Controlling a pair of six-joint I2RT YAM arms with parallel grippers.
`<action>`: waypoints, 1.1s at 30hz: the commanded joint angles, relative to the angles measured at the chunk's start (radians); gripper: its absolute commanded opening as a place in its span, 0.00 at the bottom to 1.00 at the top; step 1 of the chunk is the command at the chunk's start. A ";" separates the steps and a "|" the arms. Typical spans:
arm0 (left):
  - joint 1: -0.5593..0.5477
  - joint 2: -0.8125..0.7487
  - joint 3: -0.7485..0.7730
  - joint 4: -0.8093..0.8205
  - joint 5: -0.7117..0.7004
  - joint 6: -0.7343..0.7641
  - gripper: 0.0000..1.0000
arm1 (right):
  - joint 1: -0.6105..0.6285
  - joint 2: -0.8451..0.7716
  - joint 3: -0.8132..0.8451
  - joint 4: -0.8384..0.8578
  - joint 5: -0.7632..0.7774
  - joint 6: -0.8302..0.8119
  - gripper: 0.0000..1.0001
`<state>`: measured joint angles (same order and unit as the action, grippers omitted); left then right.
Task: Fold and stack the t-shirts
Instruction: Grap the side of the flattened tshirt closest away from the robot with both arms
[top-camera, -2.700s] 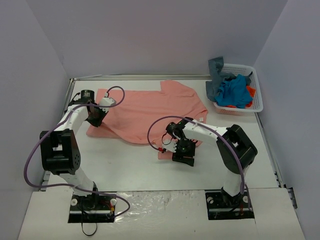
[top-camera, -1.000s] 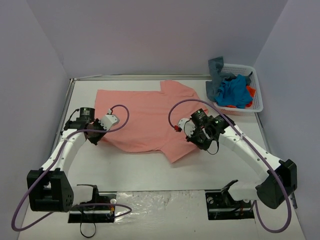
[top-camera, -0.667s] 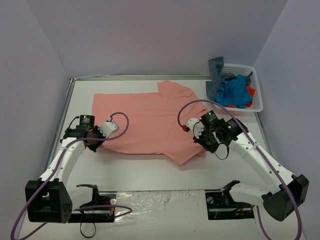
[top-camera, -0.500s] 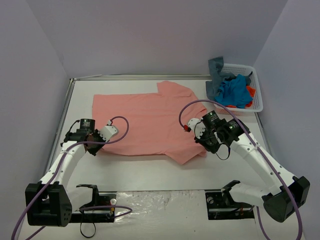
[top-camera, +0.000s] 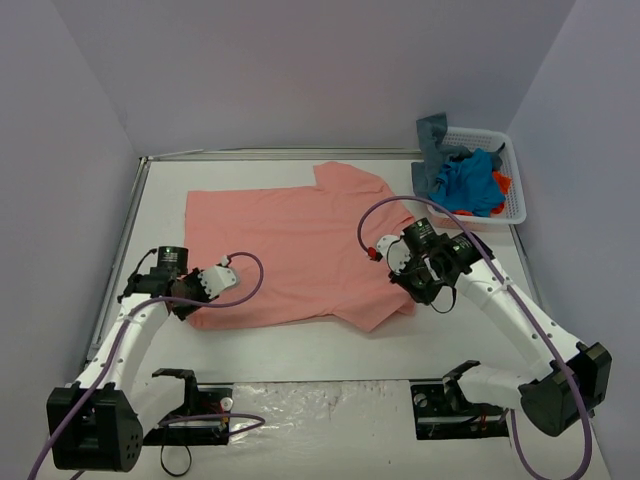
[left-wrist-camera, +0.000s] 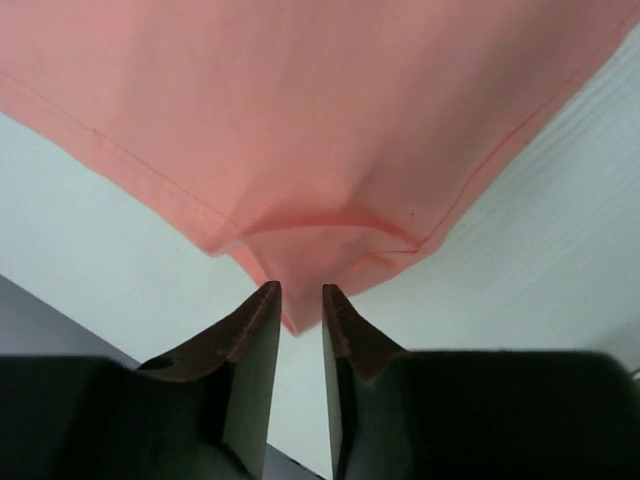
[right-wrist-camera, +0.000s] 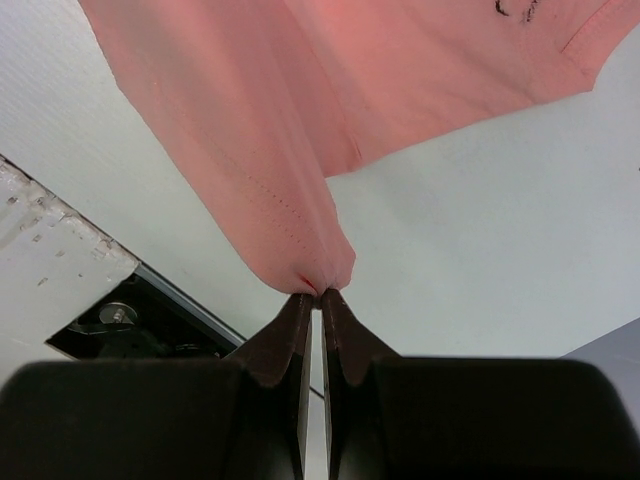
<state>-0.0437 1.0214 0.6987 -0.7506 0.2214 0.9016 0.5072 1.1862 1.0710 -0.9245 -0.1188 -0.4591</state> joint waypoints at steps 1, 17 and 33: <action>0.010 -0.004 -0.024 0.086 -0.073 0.109 0.20 | -0.018 0.019 -0.014 -0.016 0.002 0.014 0.00; 0.148 0.214 0.125 -0.131 0.004 0.393 0.28 | -0.099 0.042 -0.032 0.007 0.004 0.017 0.00; 0.148 0.106 0.082 -0.360 0.084 0.520 0.59 | -0.125 0.113 -0.043 0.035 0.018 0.030 0.00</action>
<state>0.0994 1.1492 0.7830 -1.0470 0.2802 1.3701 0.3916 1.2789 1.0344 -0.8711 -0.1196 -0.4435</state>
